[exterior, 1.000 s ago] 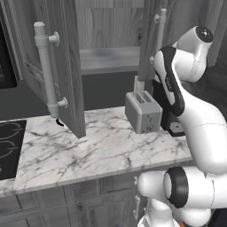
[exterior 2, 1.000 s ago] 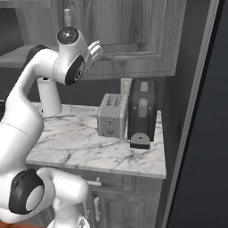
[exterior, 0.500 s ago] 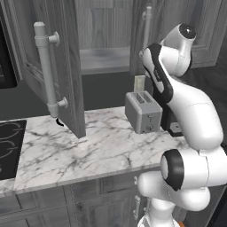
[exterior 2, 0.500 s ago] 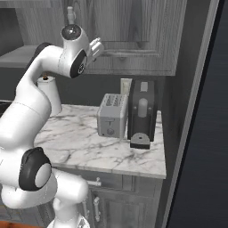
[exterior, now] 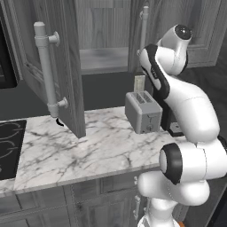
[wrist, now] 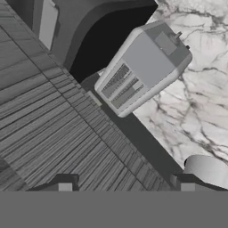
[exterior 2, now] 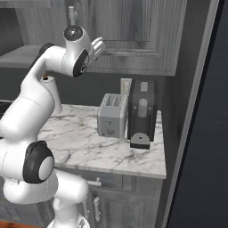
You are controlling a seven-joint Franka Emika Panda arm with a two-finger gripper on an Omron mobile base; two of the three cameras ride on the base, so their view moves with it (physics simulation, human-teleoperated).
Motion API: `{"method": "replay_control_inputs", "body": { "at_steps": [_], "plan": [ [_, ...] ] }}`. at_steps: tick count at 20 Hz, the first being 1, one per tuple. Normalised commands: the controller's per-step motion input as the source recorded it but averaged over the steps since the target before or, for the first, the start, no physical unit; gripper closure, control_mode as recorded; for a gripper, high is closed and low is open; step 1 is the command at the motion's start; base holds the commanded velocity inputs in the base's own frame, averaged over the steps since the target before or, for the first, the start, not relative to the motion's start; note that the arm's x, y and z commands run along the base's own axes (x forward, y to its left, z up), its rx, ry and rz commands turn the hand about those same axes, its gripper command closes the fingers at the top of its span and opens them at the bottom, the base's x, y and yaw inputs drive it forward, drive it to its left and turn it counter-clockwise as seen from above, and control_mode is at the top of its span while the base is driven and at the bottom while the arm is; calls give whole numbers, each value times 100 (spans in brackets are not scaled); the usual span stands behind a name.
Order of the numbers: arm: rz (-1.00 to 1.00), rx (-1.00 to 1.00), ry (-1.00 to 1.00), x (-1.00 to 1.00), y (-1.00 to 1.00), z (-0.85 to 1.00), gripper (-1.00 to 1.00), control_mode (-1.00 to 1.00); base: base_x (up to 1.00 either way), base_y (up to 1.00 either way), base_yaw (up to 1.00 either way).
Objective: Close all open cabinet doors.
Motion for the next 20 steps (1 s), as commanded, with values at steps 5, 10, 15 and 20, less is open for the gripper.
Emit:
{"method": "replay_control_inputs", "body": {
  "at_steps": [5, 10, 15, 20],
  "plan": [
    [0, 0, 0, 32, 0, -5, -100, -100, 0, 0, 0],
    [0, 0, 0, -19, 15, -19, -100, -100, 0, 0, 0],
    [1, 0, 0, -70, 27, -31, -100, -100, 0, 0, 0],
    [5, -1, 0, -93, 33, -33, -100, -100, 0, 0, 0]
  ]
}}
